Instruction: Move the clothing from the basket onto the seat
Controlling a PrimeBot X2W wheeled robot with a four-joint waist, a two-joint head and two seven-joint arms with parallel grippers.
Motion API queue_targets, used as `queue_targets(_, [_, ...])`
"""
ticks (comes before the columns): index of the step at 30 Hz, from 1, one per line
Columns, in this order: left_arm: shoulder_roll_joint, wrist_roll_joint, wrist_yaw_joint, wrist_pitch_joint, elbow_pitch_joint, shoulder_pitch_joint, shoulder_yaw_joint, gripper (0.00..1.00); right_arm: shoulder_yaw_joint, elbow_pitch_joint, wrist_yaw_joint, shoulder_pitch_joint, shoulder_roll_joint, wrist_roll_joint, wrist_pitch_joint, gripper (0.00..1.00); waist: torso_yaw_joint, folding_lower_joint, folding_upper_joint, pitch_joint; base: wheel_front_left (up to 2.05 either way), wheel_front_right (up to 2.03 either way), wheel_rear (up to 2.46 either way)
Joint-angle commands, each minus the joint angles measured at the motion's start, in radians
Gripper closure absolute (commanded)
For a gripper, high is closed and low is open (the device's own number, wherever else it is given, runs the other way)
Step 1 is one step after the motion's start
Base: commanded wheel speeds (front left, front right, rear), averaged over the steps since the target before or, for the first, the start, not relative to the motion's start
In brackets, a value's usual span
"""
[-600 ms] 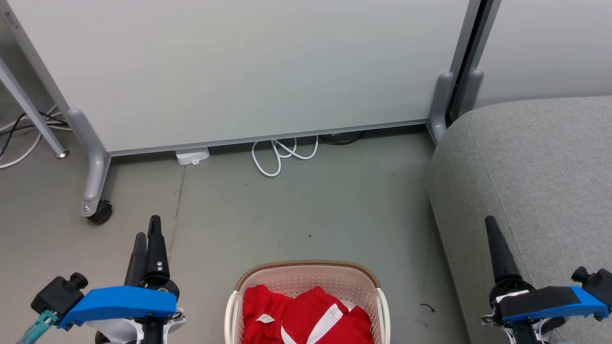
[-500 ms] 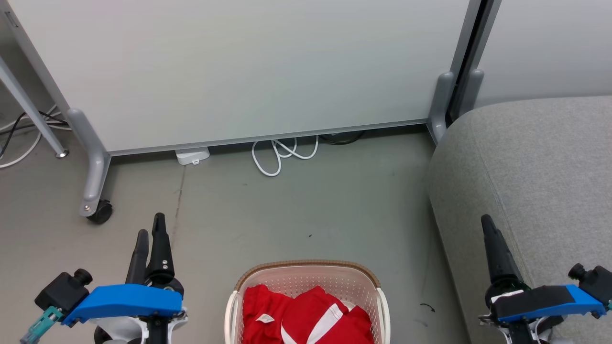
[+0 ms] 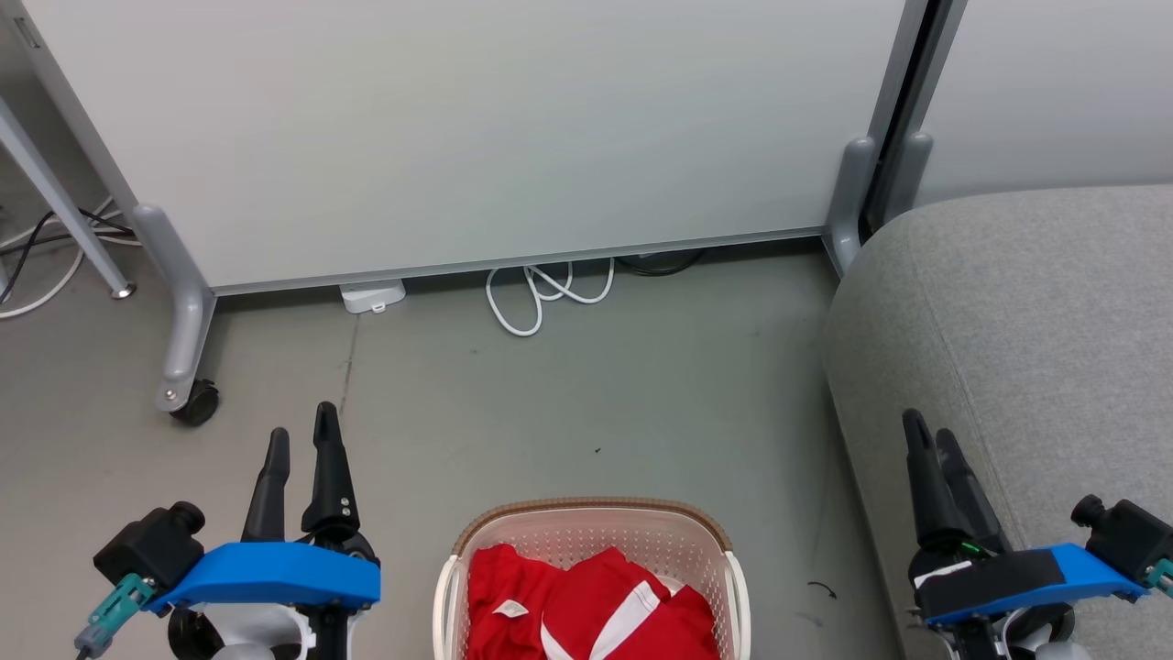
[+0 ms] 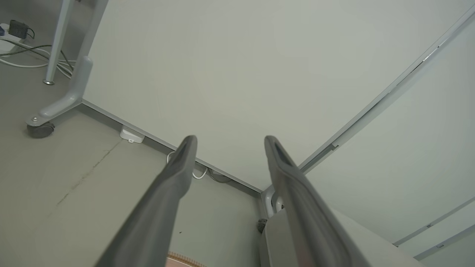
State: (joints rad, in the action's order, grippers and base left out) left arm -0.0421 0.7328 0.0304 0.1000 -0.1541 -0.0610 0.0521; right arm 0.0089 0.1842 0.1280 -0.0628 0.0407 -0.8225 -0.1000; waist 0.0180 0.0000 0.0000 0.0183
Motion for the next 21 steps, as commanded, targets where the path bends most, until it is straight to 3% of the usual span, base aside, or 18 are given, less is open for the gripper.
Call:
queue_targets(1, [-0.008,-0.027,-0.005,0.010,0.014,-0.026,0.007,0.00,0.004,-0.015,0.003,-0.020,0.007,0.028,-0.010,0.00,0.000,0.0000,0.0000,0.000,0.00,0.00,0.00])
queue_targets(21, [-0.009,-0.273,-0.039,0.066,-0.009,-0.036,0.050,0.00,0.033,-0.020,0.003,-0.022,0.009,0.253,-0.068,0.00,0.009,0.0000,0.0000,0.004,0.00,0.00,0.00])
